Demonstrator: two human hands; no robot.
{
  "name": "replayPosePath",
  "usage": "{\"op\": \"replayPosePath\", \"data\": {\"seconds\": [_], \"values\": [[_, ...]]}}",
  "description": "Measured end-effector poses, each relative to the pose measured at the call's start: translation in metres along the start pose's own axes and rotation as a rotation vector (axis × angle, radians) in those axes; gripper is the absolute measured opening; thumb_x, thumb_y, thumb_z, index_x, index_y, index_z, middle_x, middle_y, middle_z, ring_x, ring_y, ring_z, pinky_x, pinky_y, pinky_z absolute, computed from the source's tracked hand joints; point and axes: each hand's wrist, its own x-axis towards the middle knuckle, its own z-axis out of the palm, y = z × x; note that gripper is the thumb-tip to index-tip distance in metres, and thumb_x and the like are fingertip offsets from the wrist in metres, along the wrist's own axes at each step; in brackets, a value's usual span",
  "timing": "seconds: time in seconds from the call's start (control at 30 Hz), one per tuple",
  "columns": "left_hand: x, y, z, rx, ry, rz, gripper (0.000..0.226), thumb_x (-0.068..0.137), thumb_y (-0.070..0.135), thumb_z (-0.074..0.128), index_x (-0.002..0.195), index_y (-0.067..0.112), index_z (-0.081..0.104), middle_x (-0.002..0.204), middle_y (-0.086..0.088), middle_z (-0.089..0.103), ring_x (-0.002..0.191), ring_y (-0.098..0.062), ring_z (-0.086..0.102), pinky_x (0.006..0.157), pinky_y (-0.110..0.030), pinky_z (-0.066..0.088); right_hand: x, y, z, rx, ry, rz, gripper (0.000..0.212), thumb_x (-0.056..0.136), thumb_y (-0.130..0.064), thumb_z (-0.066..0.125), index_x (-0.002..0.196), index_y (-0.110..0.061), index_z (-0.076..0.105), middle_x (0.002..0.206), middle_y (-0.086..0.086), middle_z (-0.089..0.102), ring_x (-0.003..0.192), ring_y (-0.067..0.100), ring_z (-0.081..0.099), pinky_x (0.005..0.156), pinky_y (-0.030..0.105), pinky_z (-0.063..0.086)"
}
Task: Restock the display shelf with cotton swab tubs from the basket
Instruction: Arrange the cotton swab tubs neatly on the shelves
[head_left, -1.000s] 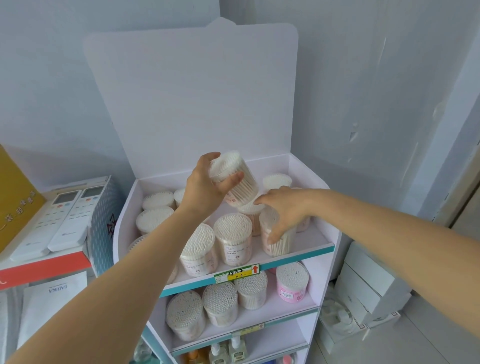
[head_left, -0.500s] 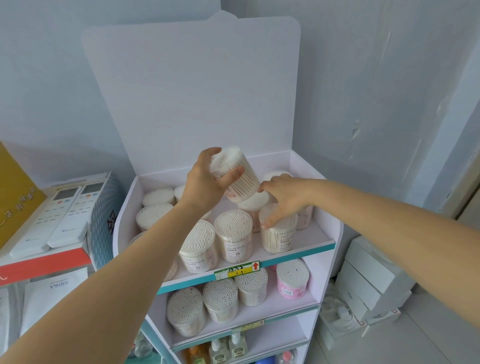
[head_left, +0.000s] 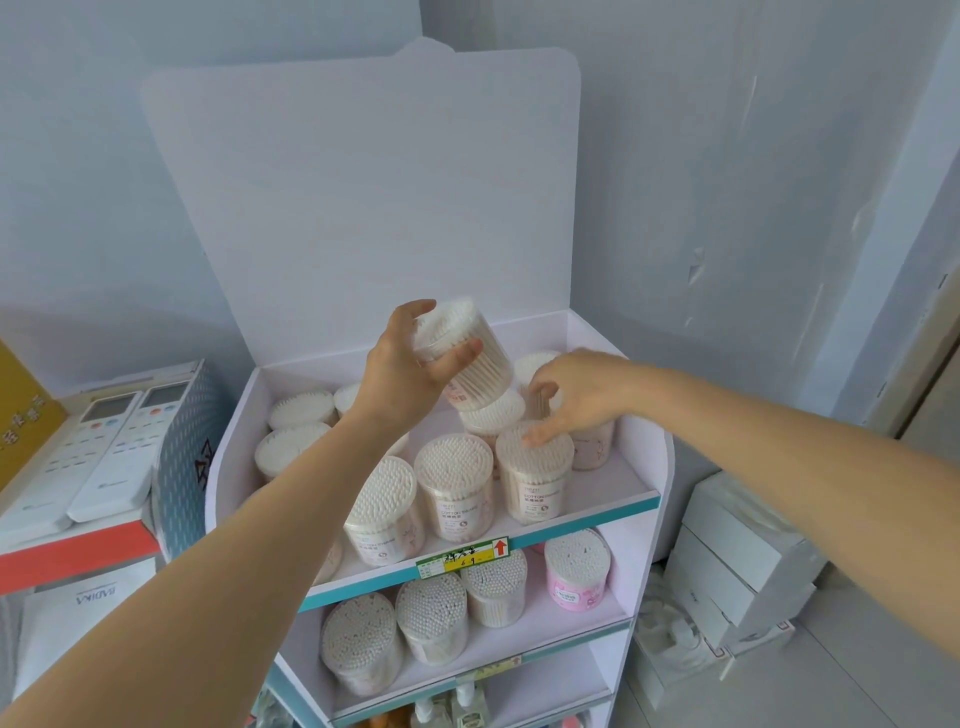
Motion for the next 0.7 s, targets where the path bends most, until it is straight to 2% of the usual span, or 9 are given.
{"op": "replayPosePath", "data": {"seconds": [0.1, 0.17, 0.23, 0.3, 0.43, 0.5, 0.57, 0.7], "values": [[0.0, 0.001, 0.003, -0.009, 0.007, 0.001, 0.067, 0.077, 0.043, 0.071, 0.134, 0.024, 0.041, 0.133, -0.008, 0.049, 0.119, -0.025, 0.05, 0.103, -0.04, 0.041, -0.002, 0.018, -0.018, -0.034, 0.062, 0.036, 0.061, 0.082, -0.033, 0.067, 0.136, -0.016, 0.046, 0.137, 0.001, 0.05, 0.122, 0.02, 0.05, 0.096, 0.031, 0.044], [0.001, 0.001, 0.004, -0.016, 0.008, -0.001, 0.067, 0.077, 0.043, 0.071, 0.134, 0.023, 0.041, 0.134, -0.009, 0.049, 0.122, -0.025, 0.048, 0.104, -0.042, 0.04, 0.001, 0.026, -0.017, -0.143, 0.007, 0.063, 0.066, 0.082, -0.018, 0.063, 0.142, -0.019, 0.037, 0.141, 0.003, 0.043, 0.121, 0.023, 0.049, 0.088, 0.029, 0.046], [0.001, 0.001, 0.006, -0.017, -0.001, -0.003, 0.067, 0.077, 0.044, 0.071, 0.134, 0.024, 0.041, 0.136, -0.009, 0.048, 0.124, -0.025, 0.047, 0.105, -0.042, 0.04, 0.004, 0.029, -0.008, -0.242, -0.094, 0.096, 0.081, 0.081, -0.022, 0.065, 0.149, -0.025, 0.021, 0.144, 0.006, 0.034, 0.124, 0.027, 0.046, 0.089, 0.032, 0.046], [0.0, 0.002, 0.007, -0.006, -0.007, 0.0, 0.067, 0.077, 0.044, 0.07, 0.134, 0.025, 0.041, 0.136, -0.008, 0.048, 0.124, -0.025, 0.047, 0.105, -0.043, 0.039, 0.009, 0.029, 0.003, -0.295, -0.13, 0.114, 0.088, 0.081, -0.037, 0.065, 0.151, -0.029, 0.012, 0.148, 0.008, 0.028, 0.13, 0.031, 0.038, 0.097, 0.035, 0.042], [-0.002, 0.003, 0.006, -0.003, -0.007, 0.004, 0.067, 0.078, 0.044, 0.07, 0.134, 0.024, 0.041, 0.136, -0.007, 0.049, 0.125, -0.024, 0.047, 0.105, -0.043, 0.039, 0.02, 0.03, 0.014, -0.234, -0.122, 0.136, 0.067, 0.093, -0.048, 0.047, 0.148, -0.018, 0.025, 0.144, 0.013, 0.034, 0.126, 0.031, 0.043, 0.093, 0.032, 0.04], [-0.003, 0.002, 0.005, -0.009, -0.004, 0.006, 0.066, 0.078, 0.042, 0.071, 0.134, 0.023, 0.041, 0.135, -0.006, 0.049, 0.125, -0.024, 0.047, 0.105, -0.043, 0.039, 0.025, 0.03, 0.017, -0.23, -0.086, 0.17, 0.065, 0.093, -0.048, 0.046, 0.143, -0.01, 0.03, 0.137, 0.015, 0.042, 0.118, 0.032, 0.05, 0.086, 0.034, 0.042], [-0.005, 0.001, 0.004, -0.012, 0.001, 0.005, 0.066, 0.078, 0.041, 0.071, 0.134, 0.023, 0.042, 0.134, -0.007, 0.049, 0.125, -0.024, 0.047, 0.105, -0.042, 0.039, 0.029, 0.029, 0.017, -0.218, -0.049, 0.185, 0.066, 0.089, -0.046, 0.051, 0.138, -0.006, 0.032, 0.13, 0.013, 0.049, 0.111, 0.03, 0.054, 0.081, 0.034, 0.044], [-0.006, -0.001, -0.002, -0.043, -0.012, -0.016, 0.067, 0.076, 0.042, 0.071, 0.134, 0.025, 0.041, 0.131, -0.008, 0.05, 0.12, -0.024, 0.051, 0.102, -0.04, 0.042, 0.026, 0.03, 0.001, -0.152, -0.164, 0.172, 0.083, 0.074, -0.03, 0.073, 0.143, -0.019, 0.029, 0.136, 0.005, 0.047, 0.116, 0.025, 0.051, 0.091, 0.036, 0.049]]}}
